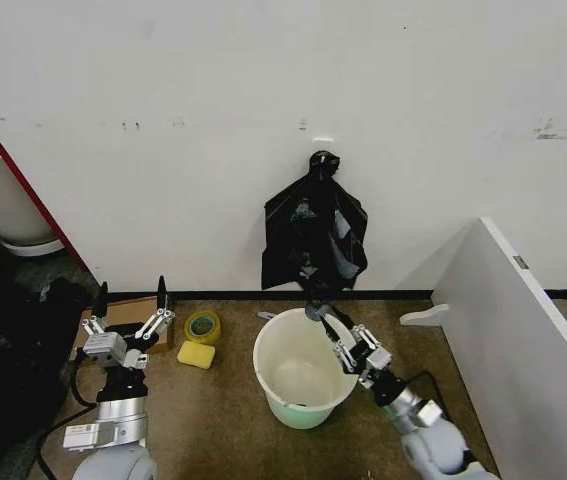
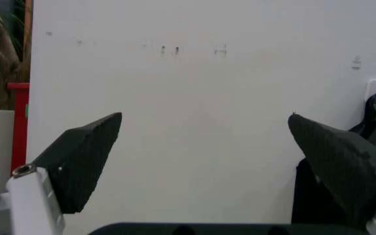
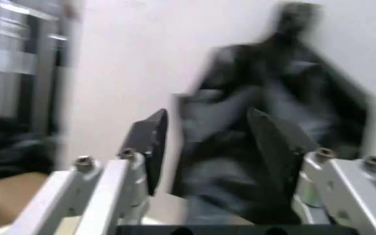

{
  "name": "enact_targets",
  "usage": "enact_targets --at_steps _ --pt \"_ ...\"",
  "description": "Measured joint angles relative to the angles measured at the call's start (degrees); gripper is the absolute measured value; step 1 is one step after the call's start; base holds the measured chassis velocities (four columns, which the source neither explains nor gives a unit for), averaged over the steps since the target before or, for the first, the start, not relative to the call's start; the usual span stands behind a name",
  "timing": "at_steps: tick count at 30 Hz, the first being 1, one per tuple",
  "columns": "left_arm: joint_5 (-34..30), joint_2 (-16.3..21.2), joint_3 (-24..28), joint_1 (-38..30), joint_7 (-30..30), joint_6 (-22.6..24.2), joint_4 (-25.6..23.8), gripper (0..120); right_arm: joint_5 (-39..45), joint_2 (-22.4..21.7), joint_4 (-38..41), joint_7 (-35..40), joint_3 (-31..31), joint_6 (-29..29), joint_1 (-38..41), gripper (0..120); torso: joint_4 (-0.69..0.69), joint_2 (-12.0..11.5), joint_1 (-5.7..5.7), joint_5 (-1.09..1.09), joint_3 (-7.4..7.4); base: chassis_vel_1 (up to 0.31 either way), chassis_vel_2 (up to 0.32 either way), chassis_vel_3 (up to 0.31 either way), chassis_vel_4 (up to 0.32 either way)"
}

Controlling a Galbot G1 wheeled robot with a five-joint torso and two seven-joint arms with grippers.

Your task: Place the garbage bag over the trash bin.

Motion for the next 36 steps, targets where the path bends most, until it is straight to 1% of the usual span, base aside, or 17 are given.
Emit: enact_targets --at_steps 2,3,5,6,7,9,10,13,15,19,21,22,27,29,30,33,36 --pt "0.15 -0.17 0.09 -0.05 0.04 0.01 0.11 100 -4.5 0.23 0.54 11.5 -0.67 -3.24 1.05 55 0.0 0.0 0.0 0.0 0.0 0.0 0.0 0.0 0.0" --pt "0.28 -0.26 0.17 -0.04 0.06 0.01 0.15 100 -7.43 0.35 0.75 17.97 -1.29 -5.49 2.19 62 0.0 0.0 0.0 0.0 0.0 0.0 0.0 0.0 0.0" --pt "0.48 -0.39 0.23 0.06 0.1 0.01 0.15 100 -12.18 0.41 1.1 25.94 -2.35 -9.36 4.49 71 0.01 0.0 0.0 0.0 0.0 0.0 0.0 0.0 0.0" --pt "0.54 -0.42 0.23 0.13 0.11 0.01 0.15 100 -13.71 0.36 1.3 28.15 -2.87 -10.85 5.36 73 0.01 0.0 0.0 -0.01 0.0 0.0 0.0 0.0 0.0" --pt "0.54 -0.42 0.23 0.13 0.11 0.01 0.15 100 -13.71 0.36 1.3 28.15 -2.87 -10.85 5.36 73 0.01 0.0 0.0 -0.01 0.0 0.0 0.0 0.0 0.0" --pt "0.65 -0.49 0.16 0.33 0.12 0.01 0.09 100 -15.94 -0.08 2.17 31.71 -4.95 -14.32 7.23 81 0.01 0.0 0.0 -0.01 0.0 0.0 0.0 0.0 0.0" --pt "0.72 -0.52 0.09 0.41 0.12 0.01 0.04 100 -16.3 -0.27 2.65 32.58 -6.09 -15.55 7.86 88 0.01 0.0 0.0 -0.02 0.0 0.0 0.0 0.0 0.0" --pt "0.96 -0.66 -0.03 0.59 0.13 -0.03 -0.14 100 -17.42 -0.27 3.69 33.52 -8.84 -17.6 8.95 98 0.01 0.0 0.0 -0.01 0.0 0.0 0.0 0.0 0.0" --pt "1.04 -0.73 -0.04 0.61 0.13 -0.04 -0.17 100 -18.19 -0.16 3.86 33.54 -9.4 -18.21 9.29 99 0.02 0.0 0.0 -0.02 0.0 0.0 0.0 0.0 0.0" --pt "1.31 -0.83 -0.03 0.48 0.13 -0.06 -0.19 100 -22.92 -0.11 2.97 36.23 -11.6 -22.59 10.87 100 0.01 0.0 0.0 -0.02 0.0 0.0 0.0 0.0 0.0" --pt "1.37 -0.9 -0.02 0.27 0.13 -0.04 -0.05 100 -25.27 -0.17 1.65 38.66 -12.71 -25.18 12.11 95 0.01 0.0 0.0 -0.02 0.0 0.0 0.0 0.0 0.0" --pt "1.37 -0.9 -0.02 0.27 0.13 -0.04 -0.05 100 -25.27 -0.17 1.65 38.66 -12.71 -25.18 12.11 95 0.01 0.0 0.0 -0.02 0.0 0.0 0.0 0.0 0.0" --pt "1.48 -1.14 0.09 -0.07 0.13 0.04 0.43 100 -28.67 0.44 -0.31 44.11 -14.14 -31.36 14.7 77 0.01 0.0 0.0 -0.01 0.0 0.0 0.0 0.0 0.0" --pt "1.49 -1.16 0.08 -0.17 0.13 0.05 0.62 100 -29.68 0.7 -0.6 45.13 -14.23 -32.4 14.97 68 0.01 0.0 0.0 -0.02 0.0 0.0 0.0 0.0 0.0" --pt "1.49 -1.16 0.08 -0.17 0.13 0.05 0.62 100 -29.68 0.7 -0.6 45.13 -14.23 -32.4 14.97 68 0.01 0.0 0.0 -0.02 0.0 0.0 0.0 0.0 0.0" --pt "1.48 -1.17 -0.02 -0.54 0.11 0.05 0.97 100 -30.98 1.04 -0.72 46.29 -14.34 -33.87 14.85 54 0.01 0.0 0.0 -0.01 0.0 0.0 0.0 0.0 0.0" --pt "1.47 -1.2 -0.04 -0.85 0.09 0.07 1.22 100 -31.28 1.15 -0.73 46.93 -14.5 -34.64 14.7 45 0.01 0.0 0.0 -0.01 0.0 0.0 0.0 0.0 0.0"
